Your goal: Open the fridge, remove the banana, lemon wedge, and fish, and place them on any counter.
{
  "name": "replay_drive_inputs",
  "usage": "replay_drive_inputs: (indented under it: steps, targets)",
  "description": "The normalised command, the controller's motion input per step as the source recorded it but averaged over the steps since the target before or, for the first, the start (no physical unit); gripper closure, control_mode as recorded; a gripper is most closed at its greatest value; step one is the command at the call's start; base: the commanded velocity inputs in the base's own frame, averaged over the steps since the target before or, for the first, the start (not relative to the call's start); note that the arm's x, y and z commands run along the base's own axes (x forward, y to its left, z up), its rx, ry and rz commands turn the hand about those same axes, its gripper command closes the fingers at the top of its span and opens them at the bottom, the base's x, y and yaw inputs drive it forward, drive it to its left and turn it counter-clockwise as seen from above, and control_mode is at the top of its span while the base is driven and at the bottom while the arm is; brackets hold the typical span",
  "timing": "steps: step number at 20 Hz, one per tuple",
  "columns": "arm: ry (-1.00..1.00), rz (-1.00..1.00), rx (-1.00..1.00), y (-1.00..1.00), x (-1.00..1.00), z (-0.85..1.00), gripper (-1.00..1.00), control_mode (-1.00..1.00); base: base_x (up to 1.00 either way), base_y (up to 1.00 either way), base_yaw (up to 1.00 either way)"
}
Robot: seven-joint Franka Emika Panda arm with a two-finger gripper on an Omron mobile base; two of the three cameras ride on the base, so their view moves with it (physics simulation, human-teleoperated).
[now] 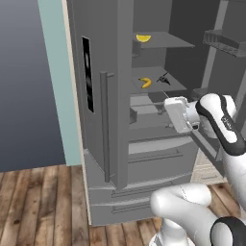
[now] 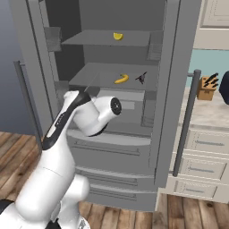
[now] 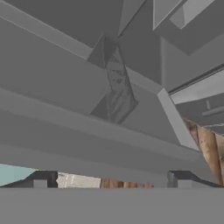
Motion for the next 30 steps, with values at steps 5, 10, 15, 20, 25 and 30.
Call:
replay_drive_inputs:
  steps: [5,10,15,20,25,30]
  targets:
    - [0.0,-0.07,0.03,0.09,0.54,-0.12,-1.0,-1.0,0.0,0.0,0.0]
    - [-0.03,-0.04,0.0,0.38,0.48,-0.46,-1.0,-1.0,0.0,0.0,0.0]
    - [-0.05,-0.02,0.0,0.31,0.35,-0.26,-1.0,-1.0,0.0,0.0,0.0]
    - [-0.01,0.0,0.0,0.34,0.27,-0.12,-1.0,-1.0,0.0,0.0,0.0]
    - [0.0,0.0,0.0,0.46,0.09,-0.04,-1.0,-1.0,0.0,0.0,0.0]
    - [0.0,0.02,0.0,0.49,0.03,-0.01,-1.0,-1.0,0.0,0.0,0.0]
